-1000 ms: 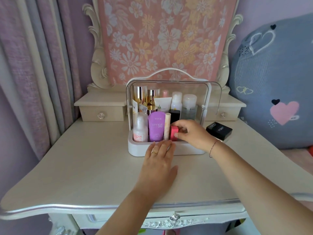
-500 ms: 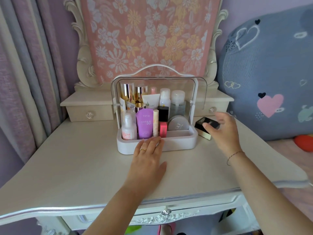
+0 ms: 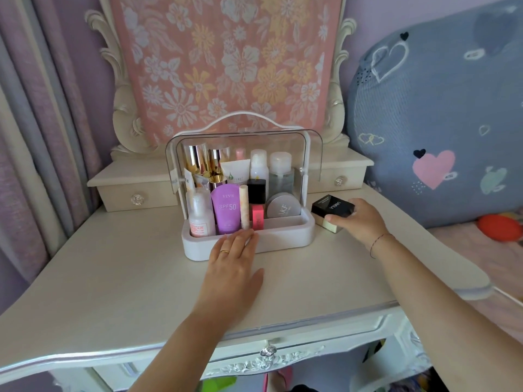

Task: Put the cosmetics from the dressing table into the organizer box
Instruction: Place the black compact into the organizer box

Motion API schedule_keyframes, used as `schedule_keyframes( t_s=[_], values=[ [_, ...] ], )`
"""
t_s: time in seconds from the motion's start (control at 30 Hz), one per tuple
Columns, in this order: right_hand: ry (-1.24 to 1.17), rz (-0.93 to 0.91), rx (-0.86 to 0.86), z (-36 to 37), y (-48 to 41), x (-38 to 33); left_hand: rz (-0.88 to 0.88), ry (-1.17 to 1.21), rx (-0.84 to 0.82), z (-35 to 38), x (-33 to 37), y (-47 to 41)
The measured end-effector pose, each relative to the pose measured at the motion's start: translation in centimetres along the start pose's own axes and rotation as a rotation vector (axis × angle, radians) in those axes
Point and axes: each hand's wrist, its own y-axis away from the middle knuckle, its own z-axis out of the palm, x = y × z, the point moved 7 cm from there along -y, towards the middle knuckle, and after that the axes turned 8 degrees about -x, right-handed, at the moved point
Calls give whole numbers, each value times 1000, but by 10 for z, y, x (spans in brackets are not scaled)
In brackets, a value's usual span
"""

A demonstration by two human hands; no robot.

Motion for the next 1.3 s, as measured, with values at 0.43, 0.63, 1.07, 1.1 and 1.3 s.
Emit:
schedule_keyframes(
  t_s=[0.43, 0.63, 1.07, 1.1, 1.3],
  values=[
    [-305, -482, 73, -17, 120, -67, -119, 935, -54, -14, 47, -13],
    [-172, -603, -133, 16, 132, -89, -249, 1309, -35, -5, 47, -37],
    [-393, -379, -360, 28, 71, -94, -139, 721, 144, -13, 10, -25],
    [-396, -387, -327, 28, 64, -95, -115, 583, 158, -13, 6, -22],
    [-247, -398, -211, 40, 43, -93, -75, 297, 111, 2, 0, -15]
  ],
)
